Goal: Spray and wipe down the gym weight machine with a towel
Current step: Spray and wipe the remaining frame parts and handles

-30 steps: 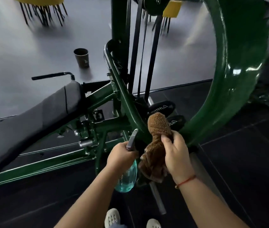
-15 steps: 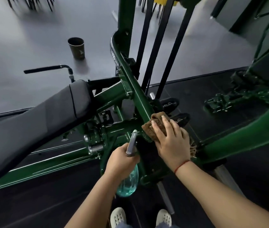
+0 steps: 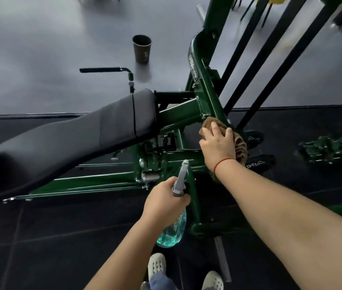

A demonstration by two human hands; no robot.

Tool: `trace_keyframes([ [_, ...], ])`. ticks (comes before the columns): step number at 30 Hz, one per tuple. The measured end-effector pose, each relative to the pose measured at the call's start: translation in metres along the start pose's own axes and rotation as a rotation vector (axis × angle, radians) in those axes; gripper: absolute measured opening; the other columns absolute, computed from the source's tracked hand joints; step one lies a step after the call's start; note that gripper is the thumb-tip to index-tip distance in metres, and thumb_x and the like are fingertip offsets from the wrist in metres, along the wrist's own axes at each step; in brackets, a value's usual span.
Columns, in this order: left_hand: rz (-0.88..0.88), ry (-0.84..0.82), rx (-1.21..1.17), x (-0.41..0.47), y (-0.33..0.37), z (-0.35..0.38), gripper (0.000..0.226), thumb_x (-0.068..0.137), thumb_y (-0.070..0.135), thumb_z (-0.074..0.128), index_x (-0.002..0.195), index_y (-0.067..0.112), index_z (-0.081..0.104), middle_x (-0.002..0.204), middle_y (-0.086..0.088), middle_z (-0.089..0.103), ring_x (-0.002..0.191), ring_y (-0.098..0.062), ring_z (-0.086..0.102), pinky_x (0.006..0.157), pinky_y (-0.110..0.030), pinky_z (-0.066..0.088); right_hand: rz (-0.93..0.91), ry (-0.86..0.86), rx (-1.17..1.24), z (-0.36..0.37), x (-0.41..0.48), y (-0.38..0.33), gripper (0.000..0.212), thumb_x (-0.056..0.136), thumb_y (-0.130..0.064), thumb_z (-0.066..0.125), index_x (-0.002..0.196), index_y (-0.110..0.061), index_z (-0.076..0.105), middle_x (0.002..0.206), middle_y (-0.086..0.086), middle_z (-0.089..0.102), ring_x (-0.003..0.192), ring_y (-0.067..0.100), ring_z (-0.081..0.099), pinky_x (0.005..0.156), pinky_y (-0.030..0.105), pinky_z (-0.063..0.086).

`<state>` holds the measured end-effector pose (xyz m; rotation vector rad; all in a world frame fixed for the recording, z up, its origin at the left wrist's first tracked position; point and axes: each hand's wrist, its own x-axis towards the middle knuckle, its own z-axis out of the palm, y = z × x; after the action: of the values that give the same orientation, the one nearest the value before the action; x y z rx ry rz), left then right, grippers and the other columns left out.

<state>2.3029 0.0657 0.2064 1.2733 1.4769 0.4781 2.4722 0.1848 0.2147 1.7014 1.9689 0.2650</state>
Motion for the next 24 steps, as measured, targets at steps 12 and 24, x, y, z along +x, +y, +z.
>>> trace_keyframes([
  [12, 0.010, -0.003, -0.115, -0.007, 0.002, 0.005, 0.015, 0.077, 0.015, 0.063, 0.088, 0.025, 0.060, 0.051, 0.013, 0.048, 0.053, -0.016, 0.043, 0.056, -0.038, 0.041, -0.527, -0.188, -0.317, 0.015, -0.060, 0.011, 0.029, 0.094, -0.037, 0.060, 0.120, -0.027, 0.068, 0.124, -0.004, 0.061, 0.120, 0.025, 0.046, 0.101, 0.051, 0.032],
  [24, 0.005, 0.005, -0.092, -0.007, -0.001, 0.000, 0.017, 0.080, 0.015, 0.063, 0.089, 0.030, 0.059, 0.060, 0.008, 0.054, 0.052, -0.015, 0.045, 0.055, -0.034, 0.042, -0.116, -0.114, -0.082, -0.013, 0.009, 0.015, 0.049, 0.093, -0.029, 0.059, 0.141, -0.034, 0.050, 0.160, 0.003, 0.026, 0.152, 0.040, 0.000, 0.112, 0.073, 0.017],
])
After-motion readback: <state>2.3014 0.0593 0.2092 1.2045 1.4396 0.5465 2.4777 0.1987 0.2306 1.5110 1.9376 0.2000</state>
